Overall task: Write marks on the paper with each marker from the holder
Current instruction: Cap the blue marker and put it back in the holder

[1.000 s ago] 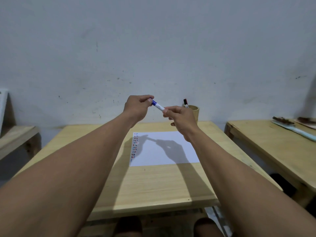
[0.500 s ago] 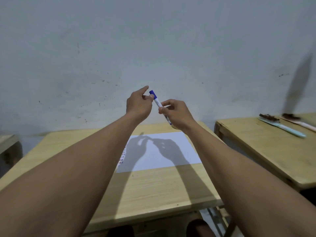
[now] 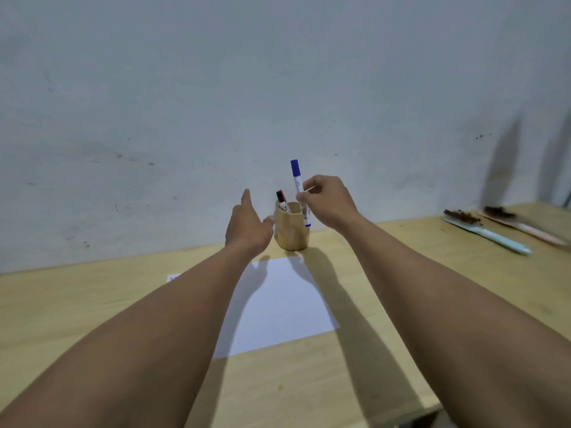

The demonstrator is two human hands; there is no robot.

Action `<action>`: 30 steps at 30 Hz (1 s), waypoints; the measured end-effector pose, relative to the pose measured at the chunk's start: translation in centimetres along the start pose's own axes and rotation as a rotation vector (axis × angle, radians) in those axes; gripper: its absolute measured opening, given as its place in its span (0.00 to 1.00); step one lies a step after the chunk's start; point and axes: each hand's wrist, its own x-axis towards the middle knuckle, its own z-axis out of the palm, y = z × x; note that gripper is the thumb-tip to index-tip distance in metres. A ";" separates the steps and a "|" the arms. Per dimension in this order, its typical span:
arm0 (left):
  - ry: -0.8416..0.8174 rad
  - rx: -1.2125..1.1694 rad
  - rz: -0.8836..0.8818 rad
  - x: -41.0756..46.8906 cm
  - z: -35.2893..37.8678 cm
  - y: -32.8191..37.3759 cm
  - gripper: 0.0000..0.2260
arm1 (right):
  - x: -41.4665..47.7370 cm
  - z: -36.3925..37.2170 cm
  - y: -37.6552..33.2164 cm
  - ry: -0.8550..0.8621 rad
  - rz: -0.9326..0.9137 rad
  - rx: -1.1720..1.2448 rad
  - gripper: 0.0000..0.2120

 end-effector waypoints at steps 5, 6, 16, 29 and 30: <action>-0.098 -0.008 -0.037 2.5 4.0 -0.6 0.44 | 3.6 0.3 1.2 0.032 -0.007 -0.021 0.05; -0.114 -0.022 -0.047 2.9 4.7 -0.8 0.45 | 4.2 0.4 1.3 0.038 -0.011 -0.027 0.06; -0.130 -0.127 -0.014 4.8 8.4 -2.9 0.25 | 8.5 3.0 4.2 0.018 0.054 -0.125 0.02; -0.133 -0.222 -0.003 5.5 9.2 -4.0 0.25 | 9.7 6.1 6.1 -0.023 0.211 -0.349 0.12; -0.134 -0.222 -0.003 5.5 9.2 -4.1 0.26 | 9.7 6.1 6.0 -0.020 0.207 -0.373 0.15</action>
